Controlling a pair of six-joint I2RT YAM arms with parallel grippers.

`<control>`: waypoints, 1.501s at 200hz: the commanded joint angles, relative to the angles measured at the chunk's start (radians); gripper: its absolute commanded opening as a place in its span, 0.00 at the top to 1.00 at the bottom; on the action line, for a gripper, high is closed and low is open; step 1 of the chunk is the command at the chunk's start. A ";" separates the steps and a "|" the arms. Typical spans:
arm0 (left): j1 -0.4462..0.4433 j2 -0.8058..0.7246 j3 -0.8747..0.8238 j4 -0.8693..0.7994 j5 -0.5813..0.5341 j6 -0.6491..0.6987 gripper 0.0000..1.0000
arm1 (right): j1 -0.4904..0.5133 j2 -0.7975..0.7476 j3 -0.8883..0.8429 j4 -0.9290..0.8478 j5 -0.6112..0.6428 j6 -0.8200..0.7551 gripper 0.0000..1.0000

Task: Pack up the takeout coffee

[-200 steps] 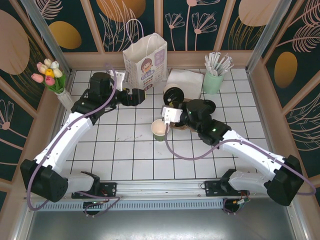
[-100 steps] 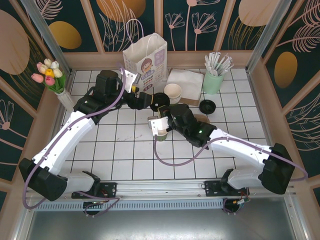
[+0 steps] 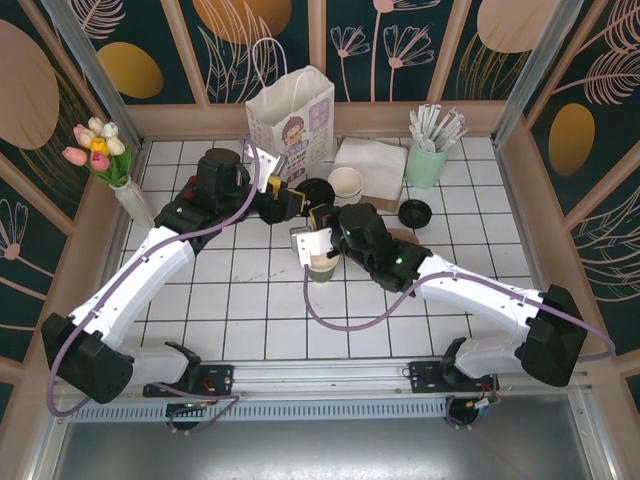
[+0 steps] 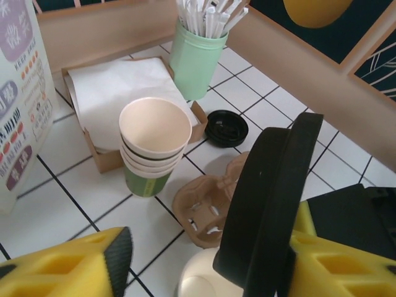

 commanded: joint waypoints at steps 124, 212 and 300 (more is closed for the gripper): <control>-0.005 -0.036 -0.060 0.165 -0.038 -0.019 0.91 | 0.012 -0.040 0.038 0.013 -0.070 0.247 0.81; -0.006 -0.075 -0.132 0.501 -0.305 0.086 1.00 | -0.086 -0.170 -0.010 0.329 -0.144 1.841 0.09; -0.008 0.029 -0.185 1.022 -0.387 0.658 1.00 | -0.274 -0.016 0.201 0.271 -0.506 2.973 0.18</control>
